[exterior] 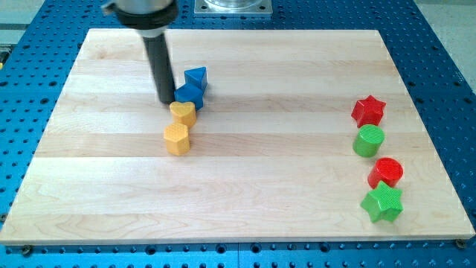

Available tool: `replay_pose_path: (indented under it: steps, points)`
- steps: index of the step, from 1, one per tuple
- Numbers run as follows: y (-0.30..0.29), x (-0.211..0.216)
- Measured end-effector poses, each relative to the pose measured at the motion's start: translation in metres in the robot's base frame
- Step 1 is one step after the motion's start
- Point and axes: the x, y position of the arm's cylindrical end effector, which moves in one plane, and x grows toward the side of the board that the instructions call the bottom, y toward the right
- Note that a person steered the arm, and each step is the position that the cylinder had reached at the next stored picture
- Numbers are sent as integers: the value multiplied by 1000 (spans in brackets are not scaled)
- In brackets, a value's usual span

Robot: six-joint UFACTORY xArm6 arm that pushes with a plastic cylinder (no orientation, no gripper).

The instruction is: Adjust the cube and yellow blocks to form a line

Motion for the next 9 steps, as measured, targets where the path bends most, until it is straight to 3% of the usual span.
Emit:
replay_pose_path:
  steps: [1, 2, 3, 6, 7, 9]
  points:
    - [-18, 1]
    - [-47, 29]
    - [-25, 39]
    - [-19, 35]
    - [-62, 33]
    - [-75, 34]
